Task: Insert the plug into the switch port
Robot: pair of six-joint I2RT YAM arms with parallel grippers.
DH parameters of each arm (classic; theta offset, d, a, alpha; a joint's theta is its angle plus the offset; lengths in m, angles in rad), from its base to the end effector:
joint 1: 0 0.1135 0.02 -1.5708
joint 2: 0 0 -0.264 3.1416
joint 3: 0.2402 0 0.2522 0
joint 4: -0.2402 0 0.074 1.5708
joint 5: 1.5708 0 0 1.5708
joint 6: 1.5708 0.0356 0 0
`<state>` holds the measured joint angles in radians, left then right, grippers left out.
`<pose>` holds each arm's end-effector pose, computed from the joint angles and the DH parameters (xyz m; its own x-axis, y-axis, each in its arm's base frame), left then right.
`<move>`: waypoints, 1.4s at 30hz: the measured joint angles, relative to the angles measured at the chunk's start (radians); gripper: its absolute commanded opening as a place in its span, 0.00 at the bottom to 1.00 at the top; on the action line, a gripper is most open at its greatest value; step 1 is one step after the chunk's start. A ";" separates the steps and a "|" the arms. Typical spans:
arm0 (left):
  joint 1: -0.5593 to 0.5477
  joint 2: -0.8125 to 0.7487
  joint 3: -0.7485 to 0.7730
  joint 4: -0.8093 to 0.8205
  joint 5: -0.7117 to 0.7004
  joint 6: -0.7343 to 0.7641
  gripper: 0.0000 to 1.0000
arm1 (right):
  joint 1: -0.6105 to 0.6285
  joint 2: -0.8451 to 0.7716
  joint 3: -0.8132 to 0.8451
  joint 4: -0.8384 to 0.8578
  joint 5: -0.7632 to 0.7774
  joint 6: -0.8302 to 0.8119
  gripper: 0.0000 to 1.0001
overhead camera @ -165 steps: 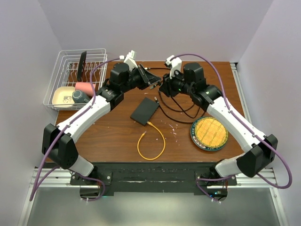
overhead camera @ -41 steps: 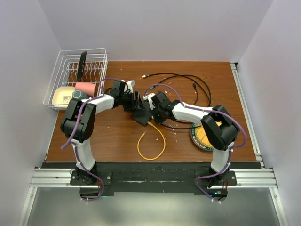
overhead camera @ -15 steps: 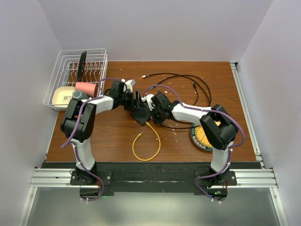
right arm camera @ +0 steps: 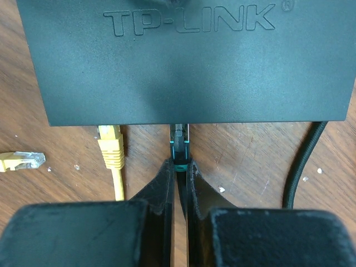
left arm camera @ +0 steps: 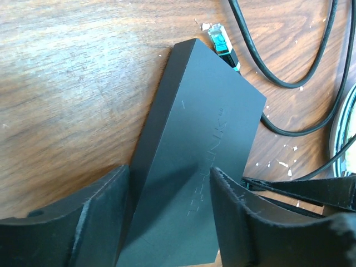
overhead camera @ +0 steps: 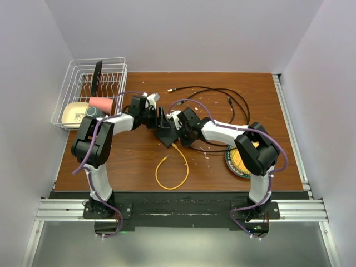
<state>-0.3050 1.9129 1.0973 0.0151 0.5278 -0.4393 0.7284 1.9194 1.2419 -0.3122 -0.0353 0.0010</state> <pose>0.3696 -0.1351 0.1498 -0.8722 -0.1106 -0.4765 0.2464 0.7421 -0.6233 0.2968 0.2664 0.1632 -0.6244 -0.5557 -0.5489 -0.6791 0.7334 0.0300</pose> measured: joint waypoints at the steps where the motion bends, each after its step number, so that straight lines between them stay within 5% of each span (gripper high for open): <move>1: 0.000 0.000 0.000 0.001 0.001 0.007 0.56 | 0.000 0.000 0.001 -0.001 0.000 0.000 0.00; 9: 0.001 0.012 0.000 0.008 0.008 0.045 0.46 | 0.000 0.000 0.006 -0.016 0.002 0.017 0.00; 42: -0.043 0.040 0.080 -0.085 0.026 0.254 0.37 | -0.018 -0.009 -0.001 -0.012 -0.037 0.041 0.00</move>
<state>-0.3485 1.9526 1.1770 -0.0700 0.5541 -0.1848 0.7101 1.9102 1.2411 -0.3241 -0.0727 0.0422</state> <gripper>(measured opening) 0.420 0.048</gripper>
